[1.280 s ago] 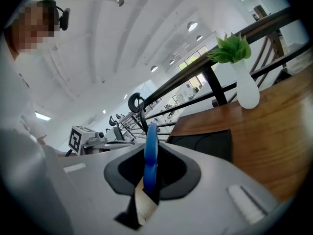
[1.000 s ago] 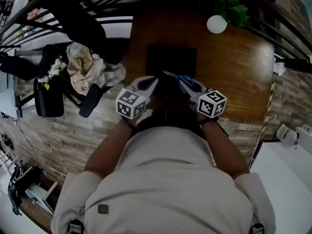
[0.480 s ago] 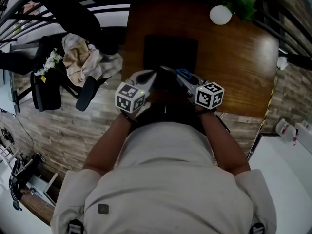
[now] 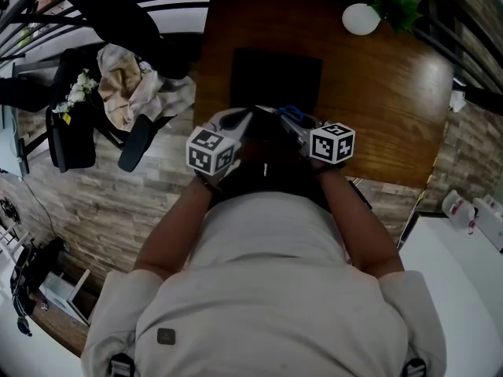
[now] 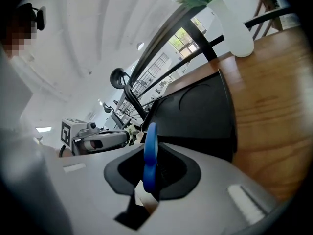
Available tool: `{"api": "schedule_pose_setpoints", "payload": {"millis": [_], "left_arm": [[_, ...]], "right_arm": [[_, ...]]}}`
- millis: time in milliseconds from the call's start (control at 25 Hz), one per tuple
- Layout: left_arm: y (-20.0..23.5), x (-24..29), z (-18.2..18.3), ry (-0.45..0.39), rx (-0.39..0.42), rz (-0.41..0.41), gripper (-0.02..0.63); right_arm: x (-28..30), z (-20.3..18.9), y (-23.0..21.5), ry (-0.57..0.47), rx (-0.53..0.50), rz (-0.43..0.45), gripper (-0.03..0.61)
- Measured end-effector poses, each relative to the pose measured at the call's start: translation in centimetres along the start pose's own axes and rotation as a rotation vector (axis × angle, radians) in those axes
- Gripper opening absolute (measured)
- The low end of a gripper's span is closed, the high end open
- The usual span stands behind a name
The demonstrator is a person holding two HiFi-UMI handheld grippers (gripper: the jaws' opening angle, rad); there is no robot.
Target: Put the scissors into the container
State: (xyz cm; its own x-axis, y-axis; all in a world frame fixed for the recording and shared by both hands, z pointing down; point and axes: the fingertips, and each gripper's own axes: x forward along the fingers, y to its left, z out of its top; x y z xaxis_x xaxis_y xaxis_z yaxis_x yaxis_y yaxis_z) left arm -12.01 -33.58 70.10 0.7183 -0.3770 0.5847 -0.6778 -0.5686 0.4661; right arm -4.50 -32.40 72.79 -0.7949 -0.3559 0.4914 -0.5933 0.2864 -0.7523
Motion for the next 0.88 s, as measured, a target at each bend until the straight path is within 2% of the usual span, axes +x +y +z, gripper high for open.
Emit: {"api": "schedule_pose_setpoints", "payload": {"millis": [640,880], "left_arm": [[1.2,-0.3,-1.6,0.015,-0.034,0.022,0.003],[1.2,-0.3,-2.2,0.028,-0.019,0.026,0.003]], "right_arm": [[3.4,-2.0,-0.6,0.074,0.052,0.0,0.058],[3.9,-2.3,-0.8,0.068,0.116,0.007,0.057]]}}
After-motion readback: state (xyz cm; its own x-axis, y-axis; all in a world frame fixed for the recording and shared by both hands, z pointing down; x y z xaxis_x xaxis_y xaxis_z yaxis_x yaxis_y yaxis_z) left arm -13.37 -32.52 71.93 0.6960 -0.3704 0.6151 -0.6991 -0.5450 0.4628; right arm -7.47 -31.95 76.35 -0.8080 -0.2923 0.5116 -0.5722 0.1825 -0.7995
